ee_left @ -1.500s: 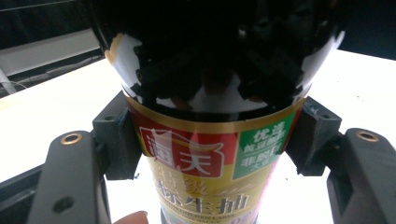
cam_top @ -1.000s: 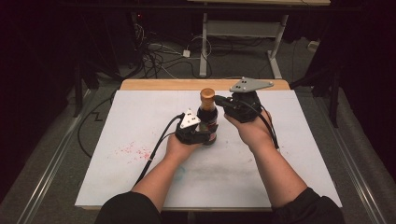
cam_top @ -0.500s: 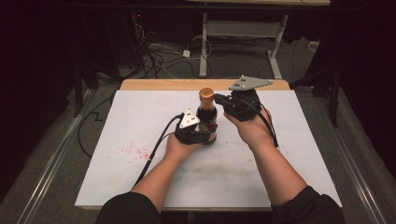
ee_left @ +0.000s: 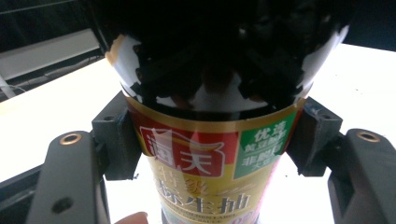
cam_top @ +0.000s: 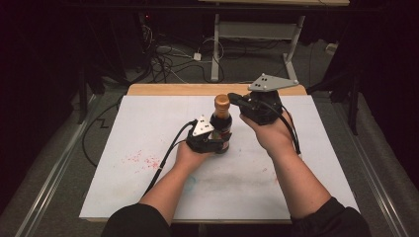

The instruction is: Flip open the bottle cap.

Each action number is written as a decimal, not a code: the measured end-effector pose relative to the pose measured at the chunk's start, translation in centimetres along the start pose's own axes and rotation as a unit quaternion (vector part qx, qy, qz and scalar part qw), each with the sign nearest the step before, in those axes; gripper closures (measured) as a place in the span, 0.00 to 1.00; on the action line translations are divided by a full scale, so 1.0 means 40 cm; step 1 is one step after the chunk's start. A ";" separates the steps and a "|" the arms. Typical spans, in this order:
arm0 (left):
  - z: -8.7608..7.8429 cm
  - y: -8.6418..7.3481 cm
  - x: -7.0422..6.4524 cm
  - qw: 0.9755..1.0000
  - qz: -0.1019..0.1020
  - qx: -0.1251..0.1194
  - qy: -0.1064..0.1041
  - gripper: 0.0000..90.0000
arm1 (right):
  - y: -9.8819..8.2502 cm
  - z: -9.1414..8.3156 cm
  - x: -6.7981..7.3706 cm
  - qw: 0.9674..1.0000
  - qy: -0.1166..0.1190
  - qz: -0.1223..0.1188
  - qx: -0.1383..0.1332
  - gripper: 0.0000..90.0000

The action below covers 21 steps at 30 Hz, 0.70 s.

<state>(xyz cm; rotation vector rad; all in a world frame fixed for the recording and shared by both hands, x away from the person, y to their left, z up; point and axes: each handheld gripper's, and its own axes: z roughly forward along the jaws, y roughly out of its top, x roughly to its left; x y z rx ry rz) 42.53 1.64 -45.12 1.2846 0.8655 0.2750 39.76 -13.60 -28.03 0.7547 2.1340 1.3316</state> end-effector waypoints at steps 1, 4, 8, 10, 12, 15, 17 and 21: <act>0.000 0.001 0.001 1.000 -0.003 0.000 0.000 0.33 | -0.013 0.004 -0.006 1.000 -0.001 0.003 0.006 1.00; 0.001 0.002 0.004 1.000 -0.006 -0.002 -0.001 0.32 | -0.040 0.008 -0.015 1.000 -0.003 0.009 0.016 1.00; 0.000 0.001 0.005 1.000 -0.006 -0.002 -0.002 0.32 | -0.057 0.018 -0.013 1.000 0.003 0.010 0.023 1.00; 0.000 -0.001 0.004 1.000 -0.004 -0.004 -0.003 0.32 | -0.057 0.023 -0.008 1.000 0.005 0.009 0.024 1.00; 0.000 -0.003 0.003 1.000 -0.002 -0.007 -0.003 0.32 | -0.054 0.024 -0.007 1.000 0.006 0.009 0.021 1.00; -0.001 -0.003 0.004 1.000 -0.005 -0.009 -0.004 0.33 | -0.048 0.027 -0.004 1.000 0.003 0.000 0.024 1.00; -0.002 -0.003 0.005 1.000 -0.006 -0.009 -0.004 0.33 | -0.046 0.029 -0.006 1.000 0.004 0.002 0.026 1.00; -0.001 -0.002 0.007 1.000 -0.010 -0.011 -0.002 0.33 | -0.040 0.033 -0.003 1.000 0.008 -0.001 0.029 1.00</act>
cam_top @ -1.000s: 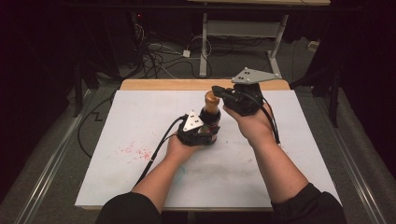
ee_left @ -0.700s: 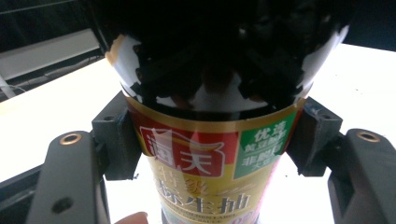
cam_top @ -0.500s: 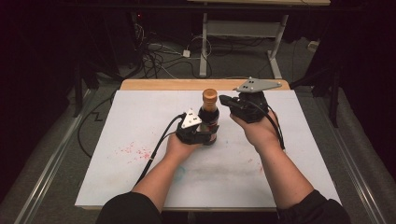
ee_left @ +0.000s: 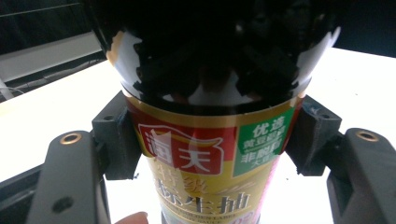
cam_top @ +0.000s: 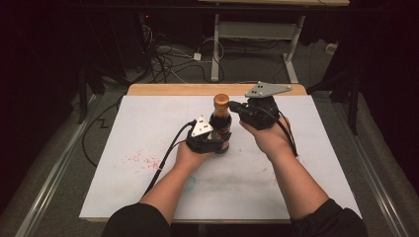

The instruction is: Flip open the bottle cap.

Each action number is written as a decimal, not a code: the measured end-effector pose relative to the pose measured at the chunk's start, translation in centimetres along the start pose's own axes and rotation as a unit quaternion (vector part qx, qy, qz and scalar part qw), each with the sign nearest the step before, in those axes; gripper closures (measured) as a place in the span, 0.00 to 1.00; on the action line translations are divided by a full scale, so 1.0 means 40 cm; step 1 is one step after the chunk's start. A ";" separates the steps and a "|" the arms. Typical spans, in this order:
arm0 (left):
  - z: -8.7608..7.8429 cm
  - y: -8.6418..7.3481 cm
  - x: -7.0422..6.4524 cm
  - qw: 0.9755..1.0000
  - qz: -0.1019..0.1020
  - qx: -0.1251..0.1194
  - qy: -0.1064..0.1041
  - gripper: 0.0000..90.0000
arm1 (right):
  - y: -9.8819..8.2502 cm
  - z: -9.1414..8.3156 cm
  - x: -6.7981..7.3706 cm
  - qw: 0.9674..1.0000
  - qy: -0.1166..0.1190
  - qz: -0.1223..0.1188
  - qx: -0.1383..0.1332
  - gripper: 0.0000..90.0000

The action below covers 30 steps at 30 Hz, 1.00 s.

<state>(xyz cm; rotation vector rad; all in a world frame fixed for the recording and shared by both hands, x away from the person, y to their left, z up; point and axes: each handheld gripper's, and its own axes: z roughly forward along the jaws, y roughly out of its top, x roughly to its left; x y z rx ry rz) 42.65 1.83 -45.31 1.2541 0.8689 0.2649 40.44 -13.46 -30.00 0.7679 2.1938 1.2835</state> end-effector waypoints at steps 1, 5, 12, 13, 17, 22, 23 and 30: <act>-0.001 0.000 0.000 1.000 0.000 0.000 0.001 0.33 | 0.002 0.001 0.002 1.000 0.001 -0.002 0.001 1.00; -0.001 -0.002 0.002 1.000 0.001 -0.004 0.000 0.34 | 0.005 0.004 0.008 1.000 -0.005 -0.006 0.001 1.00; 0.003 -0.012 -0.009 1.000 0.025 -0.004 -0.011 0.34 | 0.036 -0.022 0.000 0.999 -0.001 0.014 -0.049 1.00; 0.006 -0.009 -0.013 0.999 0.031 0.006 -0.007 0.34 | 0.058 -0.030 0.000 0.998 -0.005 0.010 -0.061 1.00; -0.003 0.000 0.004 1.000 0.001 -0.001 -0.003 0.33 | 0.082 -0.043 -0.002 0.998 -0.014 0.004 -0.056 1.00; -0.003 -0.001 -0.001 1.000 0.007 0.003 -0.003 0.32 | 0.037 -0.034 -0.004 0.999 -0.008 0.006 -0.039 1.00; -0.004 0.000 -0.001 1.000 0.007 0.004 -0.003 0.32 | 0.027 -0.031 -0.005 0.999 -0.007 0.008 -0.033 1.00; -0.004 -0.003 -0.001 1.000 0.007 0.002 -0.005 0.32 | -0.019 -0.020 0.002 1.000 0.005 0.004 -0.009 1.00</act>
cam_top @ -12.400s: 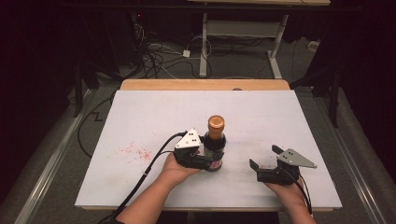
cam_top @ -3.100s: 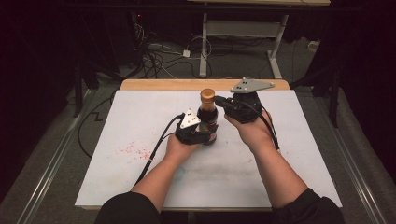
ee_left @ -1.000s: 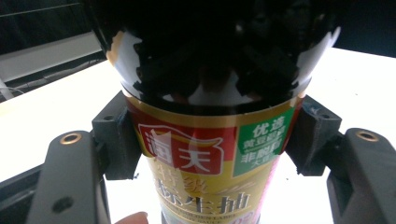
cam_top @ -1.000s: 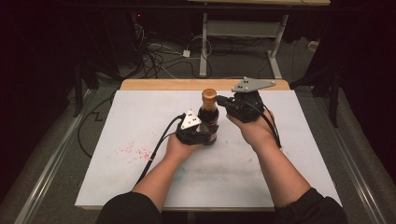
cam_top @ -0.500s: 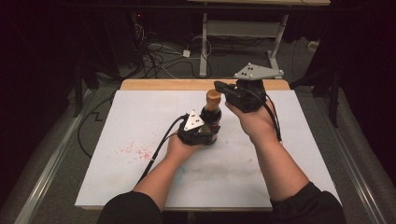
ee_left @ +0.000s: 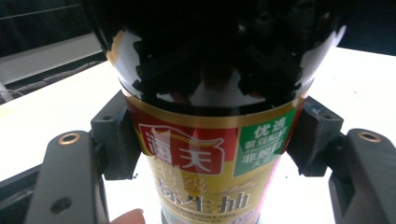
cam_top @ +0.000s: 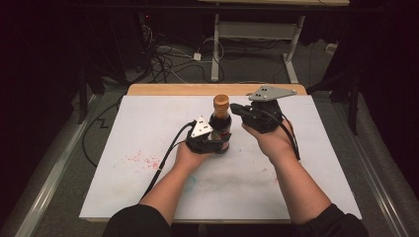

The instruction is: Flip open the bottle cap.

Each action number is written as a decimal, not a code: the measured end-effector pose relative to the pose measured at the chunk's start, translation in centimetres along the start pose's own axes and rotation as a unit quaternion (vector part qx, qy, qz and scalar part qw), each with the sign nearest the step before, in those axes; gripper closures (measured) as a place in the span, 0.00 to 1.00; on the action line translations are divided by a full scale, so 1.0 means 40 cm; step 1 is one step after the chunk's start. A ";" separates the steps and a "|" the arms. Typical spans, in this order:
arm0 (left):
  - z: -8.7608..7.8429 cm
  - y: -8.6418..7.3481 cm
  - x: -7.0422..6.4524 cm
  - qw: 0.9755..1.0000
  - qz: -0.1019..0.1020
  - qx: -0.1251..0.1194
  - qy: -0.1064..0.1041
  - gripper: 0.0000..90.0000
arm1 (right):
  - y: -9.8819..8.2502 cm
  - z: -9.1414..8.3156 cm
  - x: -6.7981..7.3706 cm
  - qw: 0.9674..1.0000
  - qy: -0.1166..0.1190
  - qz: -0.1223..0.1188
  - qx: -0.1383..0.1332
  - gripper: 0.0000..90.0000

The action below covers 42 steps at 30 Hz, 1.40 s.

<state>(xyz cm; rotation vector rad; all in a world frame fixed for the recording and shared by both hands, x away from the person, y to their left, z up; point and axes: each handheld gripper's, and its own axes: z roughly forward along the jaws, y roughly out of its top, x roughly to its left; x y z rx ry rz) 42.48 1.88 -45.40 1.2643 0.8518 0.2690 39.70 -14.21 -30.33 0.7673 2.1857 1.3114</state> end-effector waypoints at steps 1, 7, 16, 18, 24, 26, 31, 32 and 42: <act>0.000 0.000 0.000 1.000 0.000 0.000 0.000 0.32 | 0.000 0.000 0.000 1.000 0.000 0.000 0.000 1.00; 0.000 -0.001 -0.001 1.000 0.002 -0.002 0.000 0.32 | 0.003 0.005 0.006 1.000 0.003 -0.007 0.008 1.00; 0.000 -0.003 -0.003 1.000 0.004 -0.003 0.001 0.32 | 0.017 0.010 0.011 0.999 0.005 -0.015 0.027 1.00; 0.000 -0.003 -0.003 1.000 0.005 -0.003 0.001 0.32 | 0.021 0.011 0.012 0.999 0.003 -0.015 0.031 1.00; 0.000 -0.002 -0.002 1.000 0.001 -0.004 0.003 0.32 | 0.026 0.014 0.013 0.999 0.004 -0.017 0.032 1.00; 0.000 -0.002 -0.002 1.000 0.001 -0.004 0.004 0.32 | 0.027 0.015 0.013 0.999 0.003 -0.016 0.032 1.00; 0.000 -0.003 -0.003 1.000 0.003 -0.004 0.003 0.32 | 0.029 0.013 0.011 1.000 0.004 -0.014 0.026 1.00; 0.000 -0.003 -0.002 1.000 0.003 -0.004 0.003 0.32 | 0.029 0.013 0.011 1.000 0.004 -0.013 0.025 1.00; 0.000 -0.001 0.000 1.000 -0.003 -0.005 0.004 0.32 | 0.031 0.018 0.010 1.000 0.004 -0.004 0.012 1.00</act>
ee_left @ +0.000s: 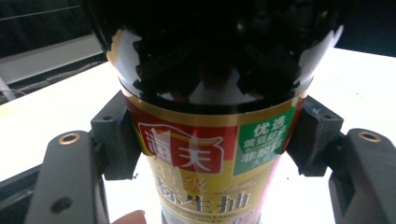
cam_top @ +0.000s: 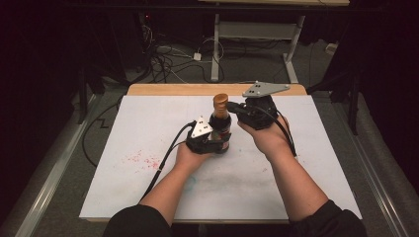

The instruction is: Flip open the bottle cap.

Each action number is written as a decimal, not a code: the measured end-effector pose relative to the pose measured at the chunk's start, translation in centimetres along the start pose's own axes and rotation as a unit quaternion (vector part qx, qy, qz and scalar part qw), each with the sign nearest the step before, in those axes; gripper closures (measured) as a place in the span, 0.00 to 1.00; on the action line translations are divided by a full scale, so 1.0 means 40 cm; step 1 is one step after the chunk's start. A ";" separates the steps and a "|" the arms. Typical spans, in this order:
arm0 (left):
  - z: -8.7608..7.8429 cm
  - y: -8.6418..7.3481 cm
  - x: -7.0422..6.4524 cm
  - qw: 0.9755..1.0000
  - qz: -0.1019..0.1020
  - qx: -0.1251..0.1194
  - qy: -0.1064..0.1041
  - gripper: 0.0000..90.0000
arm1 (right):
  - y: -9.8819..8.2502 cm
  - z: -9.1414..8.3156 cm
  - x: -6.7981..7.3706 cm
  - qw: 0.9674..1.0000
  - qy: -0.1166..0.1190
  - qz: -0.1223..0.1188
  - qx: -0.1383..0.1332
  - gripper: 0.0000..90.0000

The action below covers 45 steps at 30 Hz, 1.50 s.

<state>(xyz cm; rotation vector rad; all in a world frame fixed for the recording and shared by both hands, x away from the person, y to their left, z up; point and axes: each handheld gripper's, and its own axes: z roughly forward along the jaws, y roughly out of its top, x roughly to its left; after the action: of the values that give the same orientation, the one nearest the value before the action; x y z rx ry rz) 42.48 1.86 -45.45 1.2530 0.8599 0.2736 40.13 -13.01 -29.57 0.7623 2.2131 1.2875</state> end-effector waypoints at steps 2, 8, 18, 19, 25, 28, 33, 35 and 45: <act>0.000 0.001 0.001 1.000 -0.001 0.000 0.000 0.32 | 0.001 0.001 -0.001 1.000 0.001 0.002 -0.003 1.00; 0.001 0.001 0.002 1.000 -0.004 -0.001 0.000 0.32 | 0.004 0.004 -0.004 1.000 0.003 0.002 -0.007 1.00; 0.001 0.003 0.002 1.000 -0.004 0.001 0.002 0.32 | 0.012 0.004 -0.007 1.000 0.003 0.002 -0.013 1.00; 0.001 0.003 0.002 1.000 -0.005 0.001 0.002 0.32 | 0.013 0.005 -0.007 1.000 0.003 0.002 -0.012 1.00; 0.001 0.002 0.001 1.000 -0.002 0.001 0.002 0.32 | 0.018 0.004 -0.011 1.000 0.002 0.003 -0.015 1.00; 0.001 0.001 0.000 1.000 -0.002 0.001 0.002 0.32 | 0.020 0.005 -0.012 1.000 0.002 0.004 -0.016 1.00; 0.000 0.003 0.002 1.000 -0.005 0.001 0.003 0.32 | 0.026 0.009 -0.011 1.000 0.002 0.002 -0.016 1.00; 0.000 0.003 0.002 1.000 -0.005 0.001 0.003 0.32 | 0.028 0.010 -0.012 1.000 0.002 0.001 -0.017 1.00; 0.000 0.001 0.001 1.000 -0.003 0.000 0.001 0.32 | 0.051 0.018 -0.005 1.000 0.003 -0.003 -0.024 1.00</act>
<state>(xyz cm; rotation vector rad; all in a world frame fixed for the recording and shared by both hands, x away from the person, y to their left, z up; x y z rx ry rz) 42.50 1.91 -45.42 1.2495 0.8650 0.2688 41.22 -11.86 -28.06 0.7349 2.1803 1.3362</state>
